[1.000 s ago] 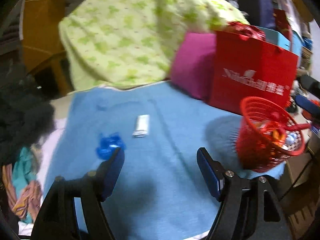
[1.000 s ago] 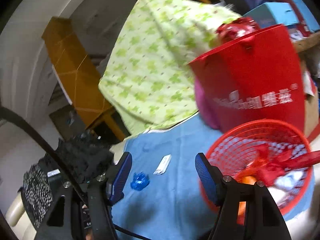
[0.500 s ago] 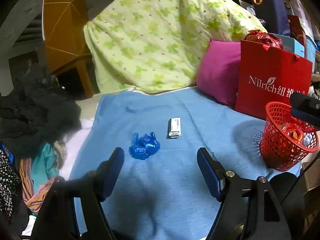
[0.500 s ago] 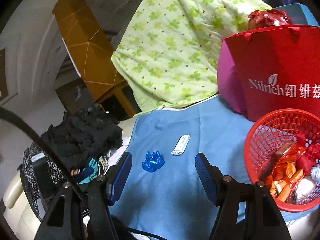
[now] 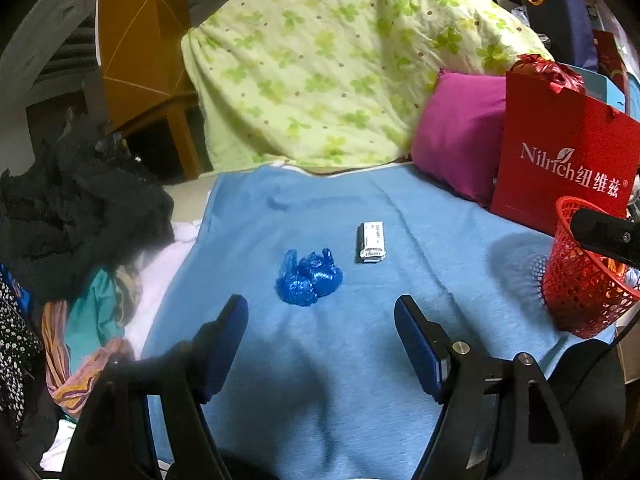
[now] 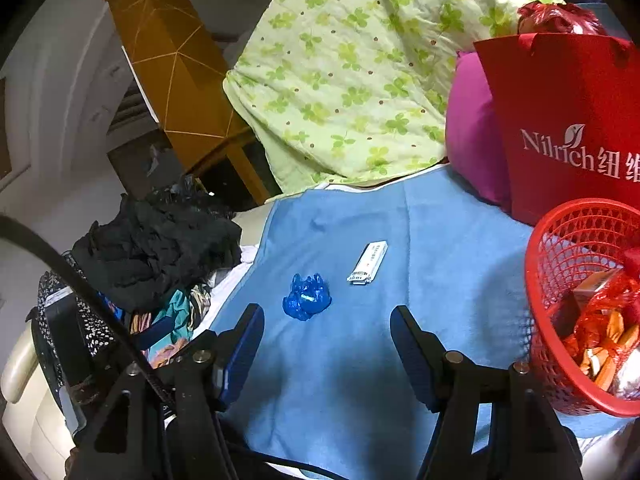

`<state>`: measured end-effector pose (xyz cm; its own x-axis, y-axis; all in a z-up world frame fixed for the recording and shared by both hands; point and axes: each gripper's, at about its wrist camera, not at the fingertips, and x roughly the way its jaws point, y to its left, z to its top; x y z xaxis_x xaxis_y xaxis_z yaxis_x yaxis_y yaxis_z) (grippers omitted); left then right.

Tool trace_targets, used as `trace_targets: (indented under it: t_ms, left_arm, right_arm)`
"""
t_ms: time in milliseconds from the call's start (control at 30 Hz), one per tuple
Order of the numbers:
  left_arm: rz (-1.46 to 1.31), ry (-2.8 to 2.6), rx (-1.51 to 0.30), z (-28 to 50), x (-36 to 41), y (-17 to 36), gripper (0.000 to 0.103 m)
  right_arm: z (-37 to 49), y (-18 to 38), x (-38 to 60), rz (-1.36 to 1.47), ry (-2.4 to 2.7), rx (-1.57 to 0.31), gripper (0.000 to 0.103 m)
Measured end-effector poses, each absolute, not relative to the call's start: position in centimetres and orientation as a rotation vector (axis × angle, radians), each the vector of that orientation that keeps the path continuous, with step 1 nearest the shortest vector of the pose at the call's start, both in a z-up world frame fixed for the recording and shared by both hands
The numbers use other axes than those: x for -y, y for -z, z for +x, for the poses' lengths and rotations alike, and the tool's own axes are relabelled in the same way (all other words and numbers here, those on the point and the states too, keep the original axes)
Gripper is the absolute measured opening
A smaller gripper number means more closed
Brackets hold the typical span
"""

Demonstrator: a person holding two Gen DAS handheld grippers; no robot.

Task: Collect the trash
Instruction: 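Move both open tools back over the towel, then move the right tool toward the white medicine box while the left tool approaches the blue wrapper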

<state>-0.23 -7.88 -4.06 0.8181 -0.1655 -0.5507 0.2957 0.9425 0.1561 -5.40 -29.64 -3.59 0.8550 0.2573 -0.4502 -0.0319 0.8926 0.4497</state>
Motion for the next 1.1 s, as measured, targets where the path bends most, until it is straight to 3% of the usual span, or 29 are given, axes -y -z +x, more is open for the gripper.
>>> trace_targets:
  t_ms: [1100]
  left_arm:
    - [0.218, 0.162, -0.678, 6.5, 4.2, 8.6, 0.076]
  right_arm:
    - [4.2, 8.3, 28.3, 0.394, -0.124, -0.660, 0.070]
